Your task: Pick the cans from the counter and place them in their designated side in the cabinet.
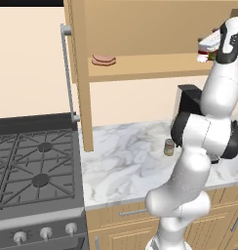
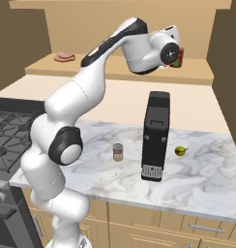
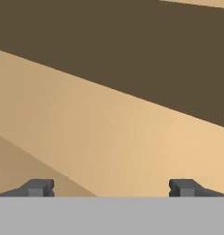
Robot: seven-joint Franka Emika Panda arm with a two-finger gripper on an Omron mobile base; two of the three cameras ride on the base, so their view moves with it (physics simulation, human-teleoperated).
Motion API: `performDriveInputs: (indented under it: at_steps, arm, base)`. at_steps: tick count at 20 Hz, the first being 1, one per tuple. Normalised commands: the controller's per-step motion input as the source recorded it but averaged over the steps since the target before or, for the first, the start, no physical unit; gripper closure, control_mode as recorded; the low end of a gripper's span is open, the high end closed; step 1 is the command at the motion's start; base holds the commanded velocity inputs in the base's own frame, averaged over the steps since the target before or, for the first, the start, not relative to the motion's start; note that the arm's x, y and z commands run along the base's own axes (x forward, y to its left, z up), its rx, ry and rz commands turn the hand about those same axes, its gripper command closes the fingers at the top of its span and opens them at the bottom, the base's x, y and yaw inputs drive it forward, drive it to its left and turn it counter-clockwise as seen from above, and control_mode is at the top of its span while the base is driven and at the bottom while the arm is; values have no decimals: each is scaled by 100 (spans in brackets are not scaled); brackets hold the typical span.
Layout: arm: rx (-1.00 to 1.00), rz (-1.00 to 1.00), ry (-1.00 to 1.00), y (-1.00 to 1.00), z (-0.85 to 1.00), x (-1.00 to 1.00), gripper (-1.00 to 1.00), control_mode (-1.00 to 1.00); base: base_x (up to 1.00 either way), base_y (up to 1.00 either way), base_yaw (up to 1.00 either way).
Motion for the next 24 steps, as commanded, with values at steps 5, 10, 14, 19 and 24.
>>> performDriveInputs:
  at_steps: [5, 10, 14, 19, 24]
  arm:
    - [-9, 8, -3, 62, -8, -71, -100, -100]
    - [-5, 1, -1, 44, 0, -74, -100, -100]
    - [0, 0, -1, 46, 0, -84, -100, -100]
    - [0, 0, 0, 54, -10, -90, -100, -100]
    - [1, -1, 4, 53, -15, -96, -100, -100]
  base:
    - [0, 0, 0]
    - [0, 0, 0]
    - [0, 0, 0]
    - [0, 0, 0]
    - [0, 0, 0]
